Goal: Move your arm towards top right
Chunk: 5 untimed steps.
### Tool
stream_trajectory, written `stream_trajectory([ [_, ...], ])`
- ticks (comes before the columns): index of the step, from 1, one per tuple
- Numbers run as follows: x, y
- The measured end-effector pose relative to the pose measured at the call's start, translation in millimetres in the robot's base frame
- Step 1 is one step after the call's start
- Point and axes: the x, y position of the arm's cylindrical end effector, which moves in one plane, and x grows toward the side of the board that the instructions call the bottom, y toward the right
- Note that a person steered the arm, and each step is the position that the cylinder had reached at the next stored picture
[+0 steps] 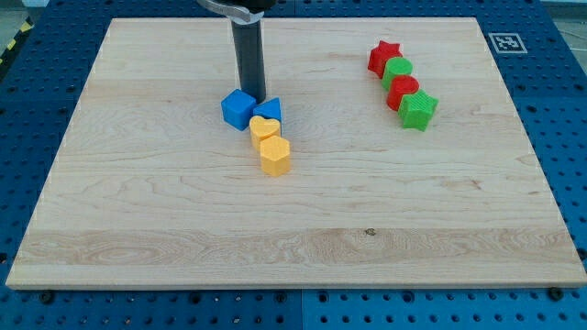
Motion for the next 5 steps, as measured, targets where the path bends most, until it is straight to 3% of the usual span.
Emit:
stream_trajectory([
  [5,-32.3,0.0],
])
